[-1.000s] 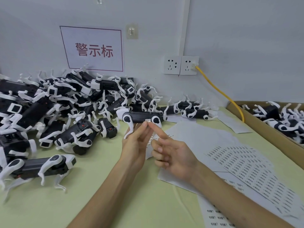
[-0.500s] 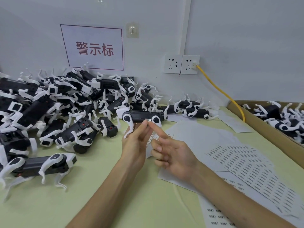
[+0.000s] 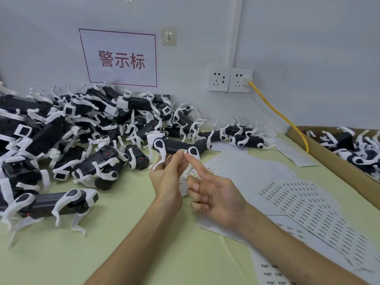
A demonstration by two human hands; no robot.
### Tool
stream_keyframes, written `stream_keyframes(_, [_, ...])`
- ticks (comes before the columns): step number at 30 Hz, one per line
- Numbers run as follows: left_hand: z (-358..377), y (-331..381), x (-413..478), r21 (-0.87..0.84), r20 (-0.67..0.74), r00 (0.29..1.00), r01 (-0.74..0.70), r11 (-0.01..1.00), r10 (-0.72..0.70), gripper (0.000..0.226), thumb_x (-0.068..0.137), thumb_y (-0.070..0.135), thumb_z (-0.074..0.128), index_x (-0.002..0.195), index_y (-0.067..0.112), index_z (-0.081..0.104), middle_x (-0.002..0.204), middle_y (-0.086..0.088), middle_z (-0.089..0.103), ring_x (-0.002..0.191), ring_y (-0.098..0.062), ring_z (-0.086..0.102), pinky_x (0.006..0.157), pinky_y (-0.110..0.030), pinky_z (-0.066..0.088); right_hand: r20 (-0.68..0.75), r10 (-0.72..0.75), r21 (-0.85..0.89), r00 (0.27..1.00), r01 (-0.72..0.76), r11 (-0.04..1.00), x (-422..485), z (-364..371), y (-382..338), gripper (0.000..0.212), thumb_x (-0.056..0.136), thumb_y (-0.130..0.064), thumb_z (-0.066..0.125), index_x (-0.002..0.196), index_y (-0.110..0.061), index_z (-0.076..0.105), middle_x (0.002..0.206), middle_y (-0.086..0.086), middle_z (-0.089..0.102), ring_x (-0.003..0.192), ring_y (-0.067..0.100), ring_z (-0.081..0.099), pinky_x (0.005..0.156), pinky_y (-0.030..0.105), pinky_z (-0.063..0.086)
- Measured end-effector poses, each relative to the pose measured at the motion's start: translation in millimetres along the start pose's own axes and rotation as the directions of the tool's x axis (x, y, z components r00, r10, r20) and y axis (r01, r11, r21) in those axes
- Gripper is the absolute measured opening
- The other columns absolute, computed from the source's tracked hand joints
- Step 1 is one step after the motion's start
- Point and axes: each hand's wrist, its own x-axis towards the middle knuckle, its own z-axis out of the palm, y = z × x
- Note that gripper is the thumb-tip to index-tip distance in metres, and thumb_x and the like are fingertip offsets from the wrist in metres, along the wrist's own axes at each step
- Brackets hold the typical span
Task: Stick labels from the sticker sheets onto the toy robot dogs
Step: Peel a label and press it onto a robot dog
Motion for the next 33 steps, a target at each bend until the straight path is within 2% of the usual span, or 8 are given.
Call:
stream_keyframes(6, [0,-5,6,0.029,-0.097,0.995,-0.035,0.999,0.037,0.017,0.086,0.012,0.082,0.085,0.005,0.067,0.091,-0.014,0.074,0.09,-0.024,0.078,0.067,-0.016,0.056,-0.031,0.015,-0.025,0.999,-0.016,1.0,1,2,0,0.047,0.101,-0.028,0.047,0.145,-0.042,0.053,0.077,-0.002,0.043,0.061,0.013,0.022,0.054,0.026,0.019])
stream_keyframes(11, [-3,-1,13,-0.044,-0.088,0.995,-0.04,0.998,0.036,0.022,0.09,0.008,0.078,0.084,0.008,0.057,0.069,0.002,0.069,0.073,-0.015,0.075,0.082,-0.024,0.061,-0.049,-0.006,-0.061,0.999,0.003,0.998,0,1,-1,0.046,0.101,-0.03,0.048,0.146,-0.039,0.053,0.077,-0.001,0.043,0.063,0.015,0.019,0.053,0.026,0.022])
stream_keyframes(17, [-7,5,15,-0.156,0.017,0.998,0.065,0.986,-0.063,0.015,0.095,0.011,0.072,0.09,0.012,0.058,0.08,-0.001,0.07,0.075,-0.013,0.073,0.081,-0.029,0.056,-0.15,-0.08,-0.031,0.985,0.076,0.997,0,-5,-10,0.045,0.094,-0.026,0.053,0.137,-0.032,0.064,0.071,-0.001,0.04,0.06,0.015,0.019,0.05,0.025,0.024])
stream_keyframes(23, [-4,7,6,0.004,0.092,0.996,0.01,1.0,-0.011,0.024,0.096,0.015,0.072,0.077,0.013,0.058,0.093,-0.016,0.055,0.088,-0.027,0.056,0.09,-0.038,0.048,-0.247,-0.161,0.006,0.955,0.168,0.986,2,-13,-17,0.052,0.082,-0.023,0.058,0.133,-0.021,0.069,0.069,0.0,0.039,0.056,0.013,0.022,0.049,0.025,0.021])
stream_keyframes(25, [-3,6,5,0.066,0.113,0.993,-0.033,0.997,0.026,0.023,0.096,0.016,0.072,0.078,0.012,0.058,0.082,-0.012,0.054,0.075,-0.021,0.059,0.08,-0.029,0.052,-0.314,-0.199,-0.064,0.928,0.189,0.98,2,-15,-18,0.046,0.085,-0.023,0.057,0.129,-0.019,0.07,0.07,0.0,0.042,0.054,0.012,0.027,0.049,0.025,0.022])
stream_keyframes(28, [-3,3,5,0.153,0.144,0.987,-0.097,0.983,0.075,0.025,0.098,0.02,0.07,0.078,0.012,0.057,0.078,-0.01,0.048,0.062,-0.011,0.057,0.062,-0.017,0.05,-0.415,-0.329,-0.373,0.848,0.171,0.912,3,-14,-18,0.033,0.092,-0.022,0.058,0.12,-0.027,0.074,0.082,-0.001,0.051,0.064,0.012,0.043,0.057,0.024,0.032])
stream_keyframes(30, [-3,1,4,0.193,0.175,0.98,-0.125,0.973,0.091,0.025,0.098,0.025,0.07,0.079,0.013,0.059,0.075,-0.005,0.052,0.06,-0.007,0.058,0.061,-0.015,0.049,-0.417,-0.408,-0.551,0.812,0.13,0.824,3,-10,-18,0.033,0.086,-0.033,0.065,0.118,-0.037,0.073,0.095,-0.005,0.06,0.081,0.01,0.058,0.071,0.026,0.043])
stream_keyframes(33, [-3,0,1,0.21,0.223,0.97,-0.144,0.967,0.096,0.023,0.098,0.027,0.07,0.08,0.014,0.063,0.076,-0.003,0.066,0.068,-0.014,0.064,0.069,-0.024,0.053,-0.36,-0.434,-0.629,0.826,0.129,0.767,3,-6,-16,0.05,0.079,-0.044,0.069,0.129,-0.042,0.065,0.111,-0.015,0.068,0.104,0.003,0.065,0.082,0.023,0.05])
